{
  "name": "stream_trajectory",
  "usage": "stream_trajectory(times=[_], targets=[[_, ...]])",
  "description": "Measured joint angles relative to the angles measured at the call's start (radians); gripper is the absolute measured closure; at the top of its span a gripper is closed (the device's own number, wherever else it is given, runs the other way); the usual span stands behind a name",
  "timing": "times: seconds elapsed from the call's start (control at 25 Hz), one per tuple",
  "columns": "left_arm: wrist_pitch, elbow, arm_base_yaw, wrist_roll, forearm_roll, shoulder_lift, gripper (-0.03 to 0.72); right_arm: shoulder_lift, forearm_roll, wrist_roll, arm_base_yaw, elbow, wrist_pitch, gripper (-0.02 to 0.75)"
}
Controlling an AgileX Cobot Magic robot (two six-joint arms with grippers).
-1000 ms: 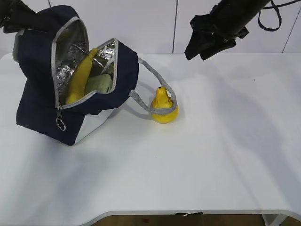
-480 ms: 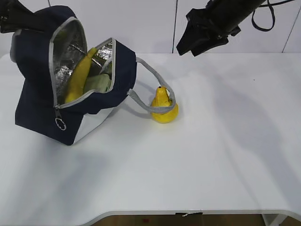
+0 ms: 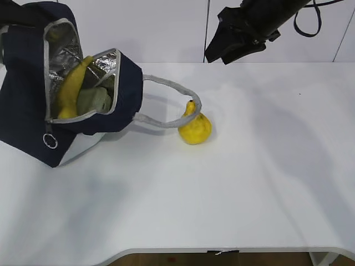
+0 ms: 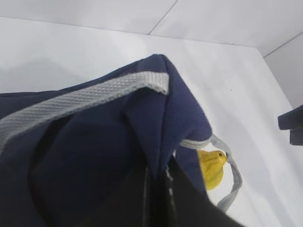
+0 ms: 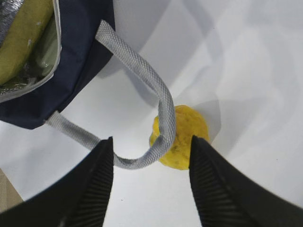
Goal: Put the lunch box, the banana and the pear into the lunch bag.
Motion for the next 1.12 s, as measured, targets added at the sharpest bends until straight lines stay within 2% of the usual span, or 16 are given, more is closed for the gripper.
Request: stream_trajectory(times=[0.68, 1.12], targets=[[-0.021, 0.000, 0.000, 0.016, -0.025, 0.000, 0.696, 0.000, -0.008, -0.007, 0.000, 0.000, 0.000, 0.324], [0.007, -0.067, 0.002, 0.018, -0.011, -0.002, 0.696, 0.000, -0.011, -0.007, 0.000, 0.002, 0.000, 0.324]])
